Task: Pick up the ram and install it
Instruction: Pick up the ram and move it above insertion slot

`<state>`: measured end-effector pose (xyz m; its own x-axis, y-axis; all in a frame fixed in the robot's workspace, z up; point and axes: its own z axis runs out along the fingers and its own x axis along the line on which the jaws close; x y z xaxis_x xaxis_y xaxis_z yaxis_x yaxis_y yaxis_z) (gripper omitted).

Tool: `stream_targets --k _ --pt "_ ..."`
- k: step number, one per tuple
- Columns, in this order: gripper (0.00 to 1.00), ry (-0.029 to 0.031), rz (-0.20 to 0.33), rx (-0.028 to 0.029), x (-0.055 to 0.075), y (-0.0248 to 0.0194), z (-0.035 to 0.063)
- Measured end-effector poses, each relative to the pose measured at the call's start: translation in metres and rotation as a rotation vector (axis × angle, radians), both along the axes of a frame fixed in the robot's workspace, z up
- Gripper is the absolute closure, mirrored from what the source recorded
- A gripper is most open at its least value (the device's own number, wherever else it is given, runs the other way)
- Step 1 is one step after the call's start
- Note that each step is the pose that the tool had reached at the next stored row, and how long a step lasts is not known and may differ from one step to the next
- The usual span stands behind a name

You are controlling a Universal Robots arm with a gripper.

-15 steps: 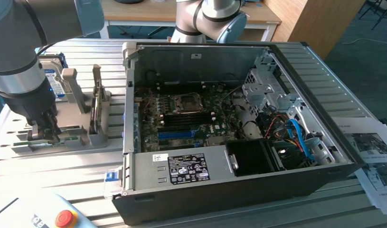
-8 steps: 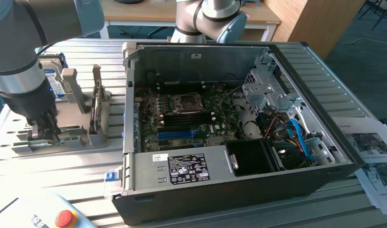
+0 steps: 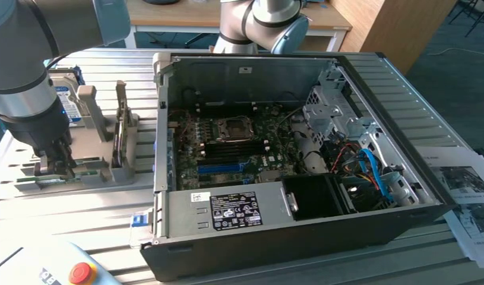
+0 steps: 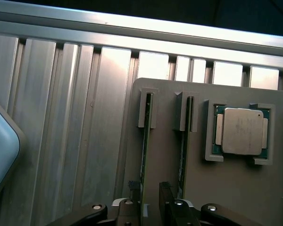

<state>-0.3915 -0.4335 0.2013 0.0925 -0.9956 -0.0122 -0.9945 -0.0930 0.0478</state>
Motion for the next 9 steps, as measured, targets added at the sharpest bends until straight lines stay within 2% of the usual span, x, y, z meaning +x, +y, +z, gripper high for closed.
stream_targets --k 9 --pt "0.7 0.0001 0.0 0.0 0.0 0.0 0.0"
